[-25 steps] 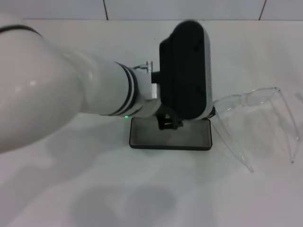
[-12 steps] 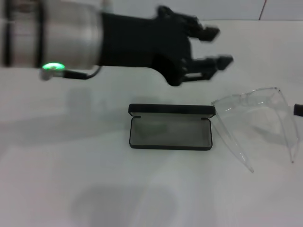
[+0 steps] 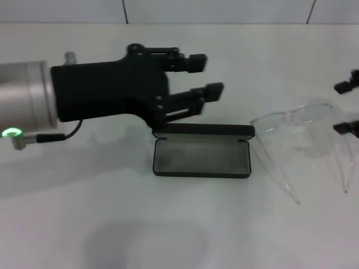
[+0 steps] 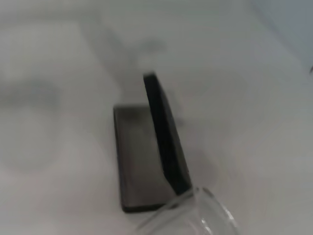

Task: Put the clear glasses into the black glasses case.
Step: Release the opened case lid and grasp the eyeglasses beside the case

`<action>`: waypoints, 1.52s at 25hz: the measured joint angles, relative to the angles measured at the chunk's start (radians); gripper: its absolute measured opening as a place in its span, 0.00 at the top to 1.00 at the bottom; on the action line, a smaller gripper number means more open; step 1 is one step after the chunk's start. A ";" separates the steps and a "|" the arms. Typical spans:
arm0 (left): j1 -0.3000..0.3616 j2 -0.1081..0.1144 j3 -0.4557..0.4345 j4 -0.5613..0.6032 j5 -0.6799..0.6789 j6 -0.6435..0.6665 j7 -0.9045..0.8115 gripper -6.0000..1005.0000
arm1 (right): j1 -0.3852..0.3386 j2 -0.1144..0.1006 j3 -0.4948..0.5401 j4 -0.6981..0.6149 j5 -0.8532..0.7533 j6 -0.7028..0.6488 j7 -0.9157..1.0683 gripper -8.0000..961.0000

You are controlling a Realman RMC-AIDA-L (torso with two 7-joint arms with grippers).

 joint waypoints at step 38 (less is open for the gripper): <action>-0.108 0.005 -0.180 -0.412 -0.231 0.121 0.198 0.50 | 0.345 0.081 -0.309 0.428 -0.342 0.433 0.058 0.36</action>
